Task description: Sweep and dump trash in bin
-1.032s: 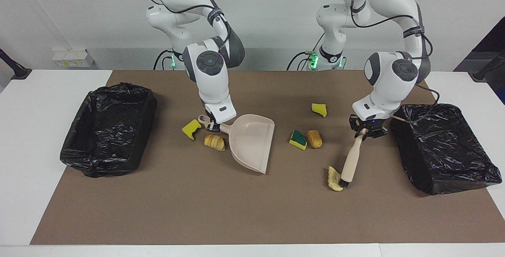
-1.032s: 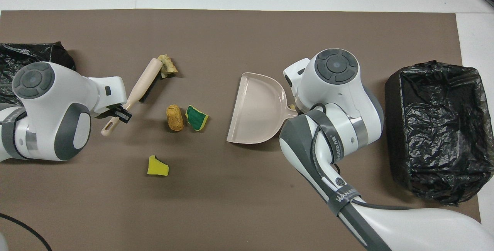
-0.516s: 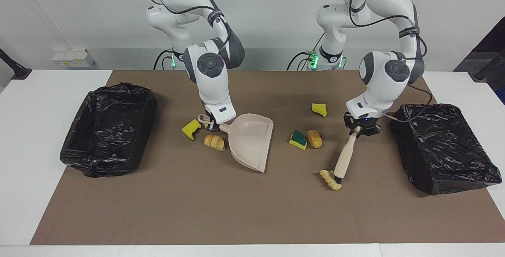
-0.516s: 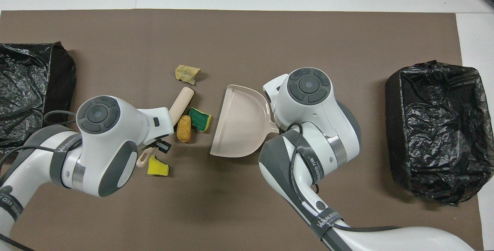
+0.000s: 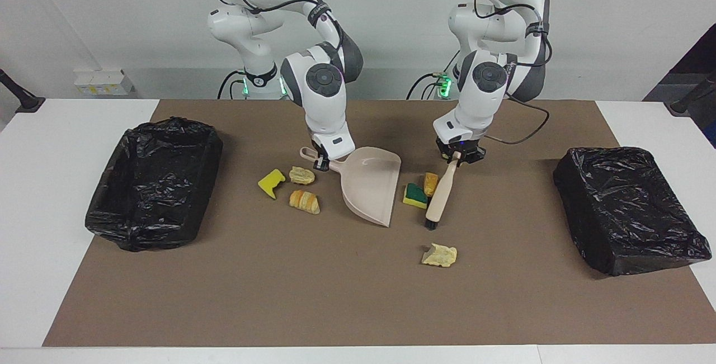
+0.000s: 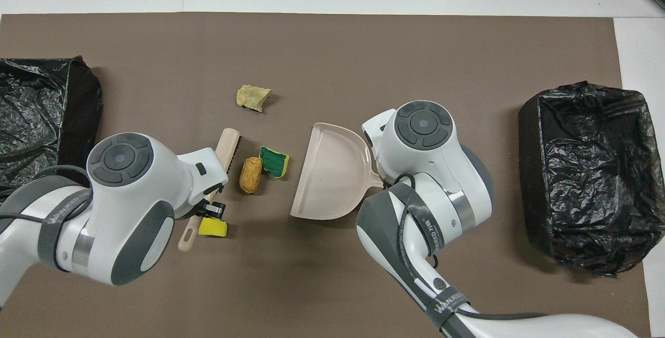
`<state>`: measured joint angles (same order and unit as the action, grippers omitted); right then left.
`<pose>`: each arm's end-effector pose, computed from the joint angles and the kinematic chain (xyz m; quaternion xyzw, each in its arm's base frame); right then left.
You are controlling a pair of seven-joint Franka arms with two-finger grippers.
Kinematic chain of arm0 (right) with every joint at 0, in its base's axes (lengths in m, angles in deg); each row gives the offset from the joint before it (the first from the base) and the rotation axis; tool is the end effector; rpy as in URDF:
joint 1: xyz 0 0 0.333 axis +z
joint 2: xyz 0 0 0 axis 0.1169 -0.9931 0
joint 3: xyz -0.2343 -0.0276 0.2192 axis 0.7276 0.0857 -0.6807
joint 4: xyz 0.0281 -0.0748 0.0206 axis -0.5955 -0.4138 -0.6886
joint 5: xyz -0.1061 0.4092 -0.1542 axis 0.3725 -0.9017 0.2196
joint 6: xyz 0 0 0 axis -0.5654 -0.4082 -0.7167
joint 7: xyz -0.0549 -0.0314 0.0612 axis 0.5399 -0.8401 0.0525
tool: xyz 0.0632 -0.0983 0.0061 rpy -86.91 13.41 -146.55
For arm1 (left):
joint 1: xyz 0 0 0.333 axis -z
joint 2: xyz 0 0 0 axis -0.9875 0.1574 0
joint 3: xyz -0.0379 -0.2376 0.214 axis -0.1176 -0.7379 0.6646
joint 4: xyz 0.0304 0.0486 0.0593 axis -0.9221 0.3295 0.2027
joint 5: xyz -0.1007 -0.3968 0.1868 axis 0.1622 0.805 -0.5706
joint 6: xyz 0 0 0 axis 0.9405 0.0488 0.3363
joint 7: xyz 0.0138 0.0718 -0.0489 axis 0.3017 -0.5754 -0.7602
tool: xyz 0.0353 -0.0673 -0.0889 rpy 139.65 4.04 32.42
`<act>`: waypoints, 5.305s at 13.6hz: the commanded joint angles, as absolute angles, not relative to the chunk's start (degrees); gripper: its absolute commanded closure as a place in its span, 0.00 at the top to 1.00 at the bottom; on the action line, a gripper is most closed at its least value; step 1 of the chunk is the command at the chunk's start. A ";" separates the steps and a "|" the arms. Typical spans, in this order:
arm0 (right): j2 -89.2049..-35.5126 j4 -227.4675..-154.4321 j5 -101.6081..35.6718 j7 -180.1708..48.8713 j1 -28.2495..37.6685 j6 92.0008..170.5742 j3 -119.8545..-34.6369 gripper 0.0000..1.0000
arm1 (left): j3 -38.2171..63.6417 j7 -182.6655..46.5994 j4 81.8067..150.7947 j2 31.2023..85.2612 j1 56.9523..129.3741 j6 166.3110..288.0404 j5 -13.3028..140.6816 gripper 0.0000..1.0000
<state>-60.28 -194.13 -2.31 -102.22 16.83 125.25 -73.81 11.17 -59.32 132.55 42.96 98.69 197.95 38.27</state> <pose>0.5765 0.2959 0.3506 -0.8069 -0.5859 0.0731 0.0181 0.4997 -0.2050 0.3793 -0.9862 0.1351 0.0915 0.0291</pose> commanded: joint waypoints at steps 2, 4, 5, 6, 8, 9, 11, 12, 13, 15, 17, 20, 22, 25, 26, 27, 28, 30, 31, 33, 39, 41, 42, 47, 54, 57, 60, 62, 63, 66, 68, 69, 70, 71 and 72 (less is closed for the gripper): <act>-58.44 -196.62 -3.43 -103.19 15.87 126.62 -74.18 0.00 | 11.08 -75.74 139.61 34.83 99.84 193.56 38.90 0.00; -57.75 -198.28 -3.35 -106.14 16.40 129.86 -74.18 0.00 | 10.82 -88.99 144.63 30.88 101.16 193.38 38.90 0.00; -57.48 -199.68 -3.35 -109.82 16.23 132.23 -74.09 0.00 | 10.64 -96.98 146.30 29.55 102.73 193.30 38.90 0.00; -56.69 -201.52 -3.43 -110.82 16.05 133.73 -74.17 0.00 | 10.64 -103.85 147.19 29.02 105.09 193.12 38.90 0.00; -56.07 -202.95 -3.43 -110.83 16.05 134.98 -74.18 0.00 | 10.55 -115.56 147.29 29.10 107.13 191.02 38.90 0.00; -56.07 -202.95 -3.35 -110.74 16.05 135.15 -74.18 0.00 | 10.55 -118.30 147.64 29.10 108.27 190.05 38.90 0.00; -56.07 -202.95 -3.43 -110.65 16.14 135.15 -74.18 0.00 | 10.55 -123.76 149.21 28.92 108.37 190.04 38.90 0.00; -56.07 -202.95 -3.43 -110.56 16.05 135.07 -74.18 0.00 | 10.55 -124.13 149.74 29.18 108.54 190.39 38.90 0.00; -56.16 -202.86 -3.43 -110.39 16.14 135.07 -74.09 0.00 | 10.55 -123.96 150.62 29.10 108.81 190.39 38.99 0.00; -56.07 -202.69 -3.43 -110.30 16.05 134.98 -74.09 0.00 | 10.64 -122.82 150.89 29.45 108.46 190.83 38.99 0.00; -56.16 -202.69 -3.43 -109.95 16.14 134.98 -74.18 0.00 | 10.55 -121.50 150.98 30.59 108.72 193.37 40.39 0.00; -56.07 -202.69 -3.43 -108.54 16.31 134.98 -74.18 0.00 | 10.64 -110.41 150.28 32.87 108.81 201.63 44.61 0.00; -56.07 -202.86 -3.43 -108.54 16.40 134.89 -74.18 0.00 | 10.82 -98.34 148.18 35.42 107.93 205.74 45.06 0.00; -56.07 -202.69 -3.43 -108.01 16.49 134.98 -74.18 0.00 | 10.91 -90.68 142.48 40.68 106.96 211.48 45.06 0.00; -56.07 -202.69 -3.43 -107.66 16.49 134.98 -74.18 0.00 | 10.91 -87.60 139.93 43.05 106.09 212.36 44.97 0.00; -56.07 -202.69 -3.43 -107.49 16.49 134.89 -74.18 0.00 | 10.91 -85.66 137.73 45.16 105.74 213.15 44.97 0.00; -56.07 -202.86 -3.43 -107.31 16.49 134.89 -74.18 0.00 | 10.91 -83.29 136.75 46.92 105.21 214.29 44.97 0.00; -55.98 -202.86 -3.43 -106.96 16.49 134.89 -74.18 0.00 | 10.91 -79.85 136.39 48.43 105.20 216.58 44.97 0.00; -55.98 -202.86 -3.43 -106.87 16.49 134.89 -74.18 0.00 | 10.82 -79.92 136.39 48.70 105.55 216.76 44.97 0.00; -55.98 -202.86 -3.43 -106.87 16.49 134.89 -74.18 0.00 | 10.21 -80.01 136.04 48.79 107.12 216.67 44.97 0.00; -55.89 -202.95 -3.43 -106.52 16.49 134.72 -74.18 0.00 | 9.15 -82.64 134.99 47.38 116.80 214.92 46.29 0.00; -55.89 -202.95 -3.43 -106.43 16.49 134.71 -74.18 0.00 | 9.15 -82.65 132.36 46.07 116.11 212.47 46.29 0.00; -55.89 -202.95 -3.43 -106.43 16.49 134.71 -74.18 0.00 | 9.58 -82.65 129.48 46.06 116.02 209.06 46.29 0.00; -55.89 -202.95 -3.35 -107.04 16.49 134.71 -74.18 0.00 | 10.29 -78.08 125.75 45.97 108.12 201.84 45.59 0.00; -55.98 -203.30 -0.71 -121.20 14.73 135.85 -74.09 0.00 | 10.29 -48.65 109.45 64.39 94.58 210.96 38.91 0.00; -55.98 -203.30 -0.71 -121.11 14.73 136.38 -74.09 0.00 | 10.29 -40.60 101.87 70.75 92.03 211.92 31.46 0.00; -55.90 -203.48 -0.80 -119.18 14.73 136.38 -74.09 0.00 | 10.29 -26.67 95.09 75.50 90.10 212.45 29.50 0.00; -55.63 -204.00 -0.88 -117.51 14.73 136.38 -74.17 0.00 | 10.29 -25.26 95.17 75.77 90.35 212.02 29.06 0.00; -55.46 -204.35 -0.88 -116.63 14.73 136.30 -74.18 0.00 | 10.29 -24.21 95.43 75.68 90.70 211.23 28.89 0.00; -53.79 -206.99 -0.88 -114.88 16.49 136.12 -74.09 0.00 | 10.20 -23.49 104.71 71.13 92.62 211.04 28.97 0.00; -52.65 -208.21 -0.88 -111.02 17.36 136.03 -74.18 0.00 | 10.20 -24.55 111.13 66.74 92.99 211.14 29.06 0.00; -52.12 -209.01 -0.88 -110.22 18.67 136.12 -74.09 0.00 | 10.12 -24.73 115.08 62.89 92.90 210.96 29.06 0.00; -51.85 -209.62 -0.88 -110.21 18.68 136.47 -74.09 0.00 | 10.12 -24.90 119.99 59.28 92.99 211.31 29.06 0.00; -51.68 -209.72 -0.88 -110.38 18.77 136.65 -74.09 0.00 | 9.85 -25.51 124.13 56.64 93.07 211.75 29.15 0.00; -51.68 -209.72 -0.88 -110.30 18.77 136.74 -74.17 0.00 | 9.68 -27.26 127.57 54.69 93.68 211.75 29.67 0.00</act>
<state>-53.54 -207.12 -1.16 -111.04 18.80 135.08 -74.00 9.53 -24.54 116.15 63.10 92.74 210.59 30.21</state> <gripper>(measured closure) 0.683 0.744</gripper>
